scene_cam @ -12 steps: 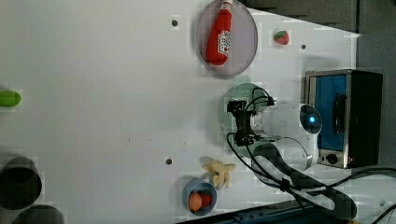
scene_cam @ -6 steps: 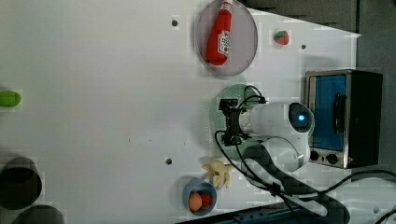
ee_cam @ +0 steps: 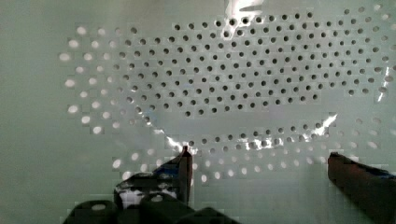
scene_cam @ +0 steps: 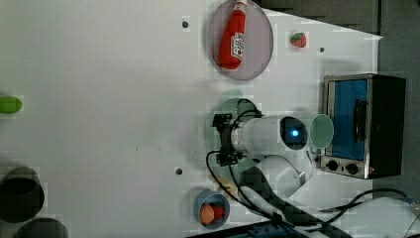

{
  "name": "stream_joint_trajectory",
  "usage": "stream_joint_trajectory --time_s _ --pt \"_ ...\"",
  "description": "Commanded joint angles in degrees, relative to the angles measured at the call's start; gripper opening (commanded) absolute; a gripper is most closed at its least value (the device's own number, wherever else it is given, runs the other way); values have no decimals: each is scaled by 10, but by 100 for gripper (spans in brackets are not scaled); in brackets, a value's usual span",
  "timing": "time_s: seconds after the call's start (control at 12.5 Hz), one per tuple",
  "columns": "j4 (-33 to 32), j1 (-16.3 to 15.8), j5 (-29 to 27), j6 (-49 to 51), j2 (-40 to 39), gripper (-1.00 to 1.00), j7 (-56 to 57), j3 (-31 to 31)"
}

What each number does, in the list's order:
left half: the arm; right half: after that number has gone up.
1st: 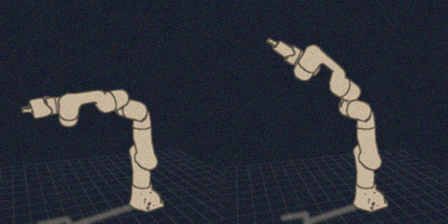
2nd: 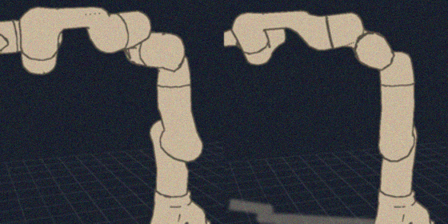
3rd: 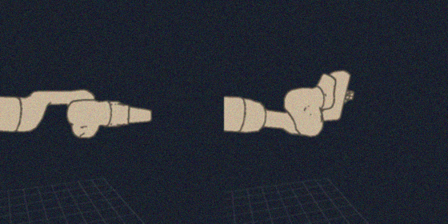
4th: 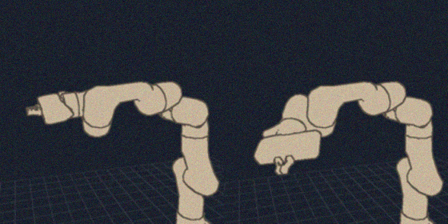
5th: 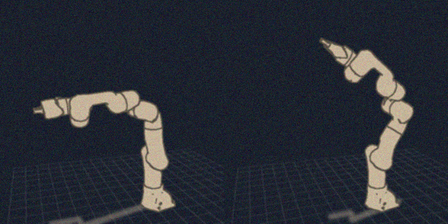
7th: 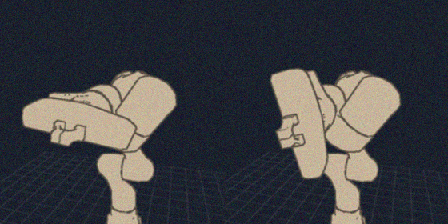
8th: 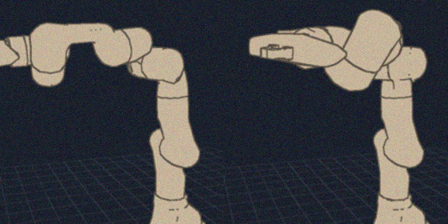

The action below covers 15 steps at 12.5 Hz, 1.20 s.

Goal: Drag strainer right to left.

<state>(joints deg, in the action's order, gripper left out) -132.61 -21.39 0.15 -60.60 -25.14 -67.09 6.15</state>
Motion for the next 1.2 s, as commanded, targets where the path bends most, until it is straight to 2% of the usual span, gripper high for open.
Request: stream_joint_trajectory --time_s 0.08,1.2 --pt "35 -26 -25 17 11 100 -46 -7" --pt "160 -115 -113 23 -64 100 -57 -6"
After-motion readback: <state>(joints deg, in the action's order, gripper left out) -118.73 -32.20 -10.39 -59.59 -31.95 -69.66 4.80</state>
